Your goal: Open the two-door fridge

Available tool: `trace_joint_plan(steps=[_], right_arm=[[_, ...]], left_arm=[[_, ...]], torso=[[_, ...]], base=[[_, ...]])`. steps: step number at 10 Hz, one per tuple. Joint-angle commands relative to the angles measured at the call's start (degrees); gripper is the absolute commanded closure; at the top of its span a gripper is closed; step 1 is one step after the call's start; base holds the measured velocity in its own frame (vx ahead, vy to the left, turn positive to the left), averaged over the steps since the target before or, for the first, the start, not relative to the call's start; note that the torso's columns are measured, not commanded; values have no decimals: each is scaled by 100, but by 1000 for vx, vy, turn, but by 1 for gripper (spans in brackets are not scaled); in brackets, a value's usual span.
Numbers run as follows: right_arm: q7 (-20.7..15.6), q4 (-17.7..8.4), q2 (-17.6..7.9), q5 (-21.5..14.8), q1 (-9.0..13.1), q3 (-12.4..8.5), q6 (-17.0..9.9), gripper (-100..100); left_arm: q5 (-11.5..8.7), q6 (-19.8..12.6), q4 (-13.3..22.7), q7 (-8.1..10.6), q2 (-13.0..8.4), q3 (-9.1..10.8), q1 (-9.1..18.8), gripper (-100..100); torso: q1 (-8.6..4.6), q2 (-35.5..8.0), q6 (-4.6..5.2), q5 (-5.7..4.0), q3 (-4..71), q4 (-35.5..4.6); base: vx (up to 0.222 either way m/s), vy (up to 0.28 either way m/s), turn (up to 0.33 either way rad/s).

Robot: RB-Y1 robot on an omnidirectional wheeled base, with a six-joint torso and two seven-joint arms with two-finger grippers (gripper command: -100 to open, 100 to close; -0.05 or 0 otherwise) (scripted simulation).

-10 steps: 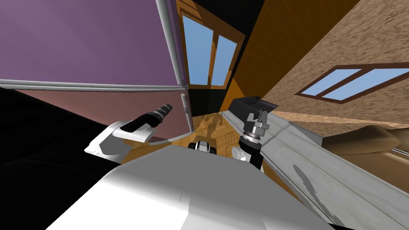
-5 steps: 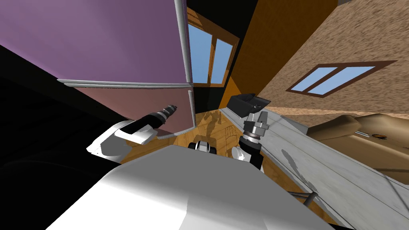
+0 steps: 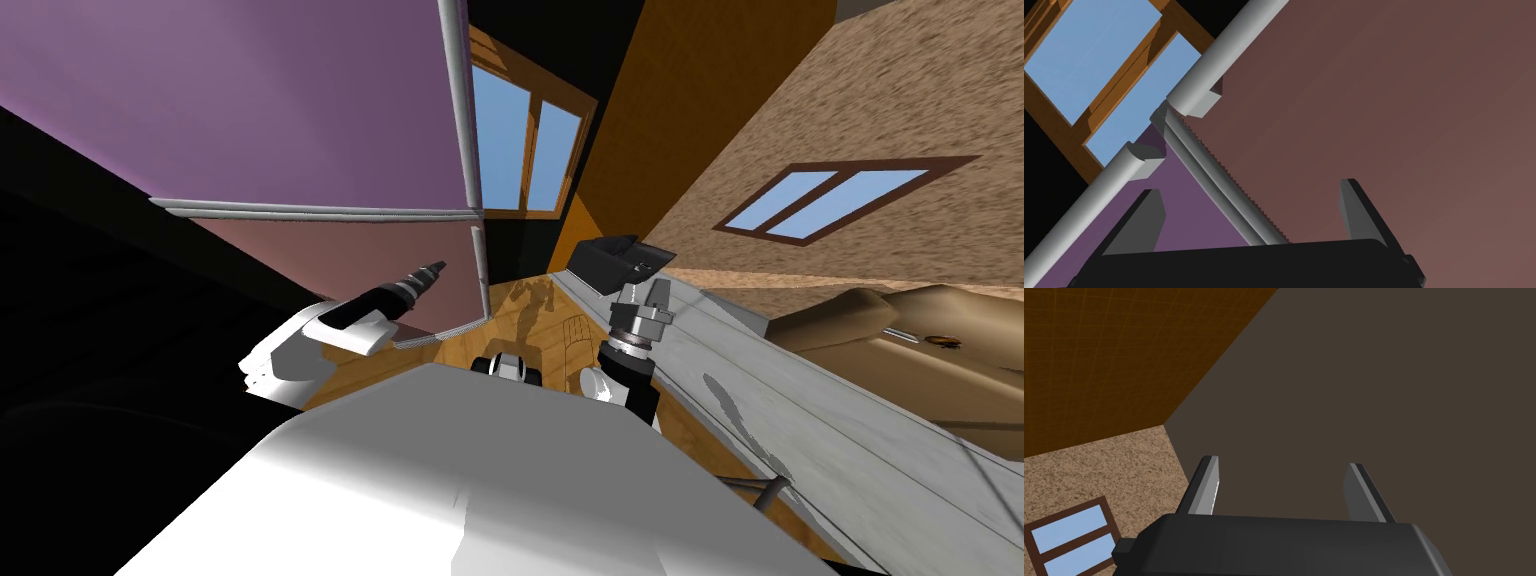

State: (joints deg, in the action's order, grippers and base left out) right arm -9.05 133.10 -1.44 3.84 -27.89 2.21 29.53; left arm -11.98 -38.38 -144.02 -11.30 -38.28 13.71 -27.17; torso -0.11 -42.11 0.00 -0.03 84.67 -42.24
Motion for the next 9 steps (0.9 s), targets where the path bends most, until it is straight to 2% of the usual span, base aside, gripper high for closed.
trace_joint_plan(steps=[1,5,9], right_arm=[[0,0,0,0,0,0,0,0],[0,0,0,0,-1,0,0,0],[0,0,0,0,-1,0,0,0]], left_arm=[[47,-15,235,48,42,157,148,-100],[156,-72,255,87,94,373,376,-100],[262,-166,552,119,115,617,596,-100]], torso=[[3,-5,0,0,-4,-2],[14,-24,0,3,-15,-7],[12,-11,-1,3,-6,-2]], base=[[229,-62,11],[218,-73,8],[238,-91,10]])
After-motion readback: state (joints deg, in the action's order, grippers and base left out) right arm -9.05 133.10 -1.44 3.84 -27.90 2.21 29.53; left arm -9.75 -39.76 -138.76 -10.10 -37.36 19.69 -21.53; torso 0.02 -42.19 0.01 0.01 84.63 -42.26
